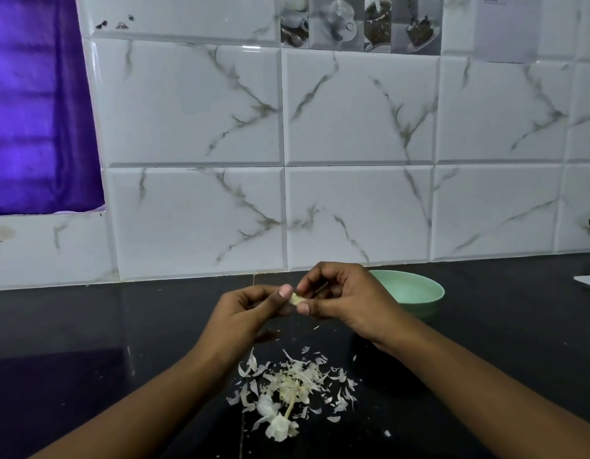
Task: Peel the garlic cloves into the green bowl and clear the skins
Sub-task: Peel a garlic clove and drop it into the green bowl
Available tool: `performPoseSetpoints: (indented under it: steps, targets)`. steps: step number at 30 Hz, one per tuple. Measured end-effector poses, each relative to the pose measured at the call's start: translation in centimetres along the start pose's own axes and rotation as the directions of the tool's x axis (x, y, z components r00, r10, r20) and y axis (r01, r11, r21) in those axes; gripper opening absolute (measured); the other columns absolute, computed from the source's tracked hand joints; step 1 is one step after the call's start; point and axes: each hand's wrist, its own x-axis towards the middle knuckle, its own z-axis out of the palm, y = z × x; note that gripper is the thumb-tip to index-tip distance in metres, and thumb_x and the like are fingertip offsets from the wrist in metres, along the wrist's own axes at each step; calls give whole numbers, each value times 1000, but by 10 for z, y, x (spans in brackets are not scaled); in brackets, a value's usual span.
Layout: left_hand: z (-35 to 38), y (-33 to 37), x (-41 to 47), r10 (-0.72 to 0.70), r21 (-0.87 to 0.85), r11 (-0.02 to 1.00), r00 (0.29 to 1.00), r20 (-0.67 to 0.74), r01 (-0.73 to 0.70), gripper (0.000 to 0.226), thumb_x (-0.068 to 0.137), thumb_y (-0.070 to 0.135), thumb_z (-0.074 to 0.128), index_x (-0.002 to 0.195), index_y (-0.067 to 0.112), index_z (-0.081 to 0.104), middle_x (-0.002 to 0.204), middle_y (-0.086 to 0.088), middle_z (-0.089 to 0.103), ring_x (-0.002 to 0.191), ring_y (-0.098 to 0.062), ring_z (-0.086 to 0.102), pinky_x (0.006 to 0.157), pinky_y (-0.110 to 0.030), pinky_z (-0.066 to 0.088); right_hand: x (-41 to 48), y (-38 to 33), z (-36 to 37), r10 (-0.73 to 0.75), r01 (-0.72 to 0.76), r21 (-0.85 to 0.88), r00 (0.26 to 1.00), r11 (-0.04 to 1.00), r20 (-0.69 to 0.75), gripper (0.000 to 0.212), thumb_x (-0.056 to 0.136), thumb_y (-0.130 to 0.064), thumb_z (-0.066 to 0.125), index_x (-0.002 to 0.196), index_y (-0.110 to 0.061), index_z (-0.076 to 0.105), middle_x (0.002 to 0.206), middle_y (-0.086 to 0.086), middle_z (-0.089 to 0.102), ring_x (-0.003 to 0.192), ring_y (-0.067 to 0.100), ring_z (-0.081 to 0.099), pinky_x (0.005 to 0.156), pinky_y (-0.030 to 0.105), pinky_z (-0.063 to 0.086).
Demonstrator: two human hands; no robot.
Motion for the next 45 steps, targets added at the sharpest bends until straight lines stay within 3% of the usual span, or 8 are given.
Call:
performPoseSetpoints:
  steps: [4, 12, 17, 22, 27, 37, 41, 45]
  targets:
    - [-2, 1, 1, 13, 36, 999, 1000, 25, -14, 28, 71, 26, 70, 87, 4, 72, 75, -13, 73, 65, -13, 67, 62, -24, 53, 0, 3, 3, -16, 17, -14, 1000, 1000, 23, 28, 68, 4, 78, 78, -19, 66, 74, -3, 67, 68, 5, 61, 70, 23, 53]
    - [-1, 1, 2, 57, -125, 991, 998, 29, -53, 21, 68, 17, 66, 84, 4, 71, 70, -8, 72, 61, -10, 67, 57, -18, 54, 2, -4, -11, 229, -245, 399, 970, 884, 88, 9, 84, -2, 62, 90, -6, 67, 78, 7, 73, 68, 12, 71, 57, 19, 56]
    - [-2, -3, 3, 77, -125, 989, 996, -35, -80, 19, 64, 15, 71, 80, 6, 74, 75, -15, 73, 67, -15, 70, 62, -22, 56, 1, -2, -10, 303, -323, 233, 946, 917, 118, 41, 95, -41, 46, 101, -6, 66, 86, 12, 73, 78, 22, 71, 59, 27, 58]
    - [-1, -4, 2, 72, -41, 996, 996, -49, -74, 23, 58, 16, 77, 76, 5, 68, 73, -12, 73, 66, -14, 69, 60, -22, 55, 1, 5, 0, 239, -247, 209, 969, 946, 61, 5, 83, -11, 68, 80, -8, 65, 67, 5, 70, 59, 12, 67, 58, 22, 54]
    - [-4, -4, 4, -57, -113, 992, 998, -35, 53, 31, 67, 28, 71, 91, 10, 65, 87, -9, 75, 77, -20, 72, 62, -28, 55, 2, 4, -4, 218, -214, 240, 976, 947, 13, 9, 80, -1, 69, 80, -8, 65, 66, 4, 69, 58, 10, 66, 58, 21, 55]
    - [-1, -4, 3, -20, -58, 998, 1000, -23, 19, 14, 71, 10, 71, 84, 5, 71, 72, -11, 73, 62, -11, 68, 54, -18, 52, 3, 6, 0, 195, -199, 169, 980, 965, 42, 8, 85, -1, 64, 83, -9, 65, 68, 4, 70, 62, 10, 68, 58, 19, 54]
    - [0, -7, 3, 13, -25, 1000, 1000, -28, -14, 7, 77, 6, 70, 83, 10, 73, 74, -10, 73, 64, -12, 68, 55, -19, 52, 2, 3, -7, 344, -359, 194, 933, 913, 108, 33, 101, -32, 39, 104, -8, 61, 73, 11, 72, 61, 17, 69, 54, 22, 50]
    - [0, -8, 3, 33, -1, 999, 999, -24, -33, 13, 71, 9, 74, 84, 5, 72, 74, -15, 73, 64, -17, 69, 61, -25, 54, 1, 5, -5, 295, -296, 30, 955, 955, 36, 29, 97, -29, 51, 85, -7, 64, 57, 8, 67, 50, 15, 62, 57, 25, 46]
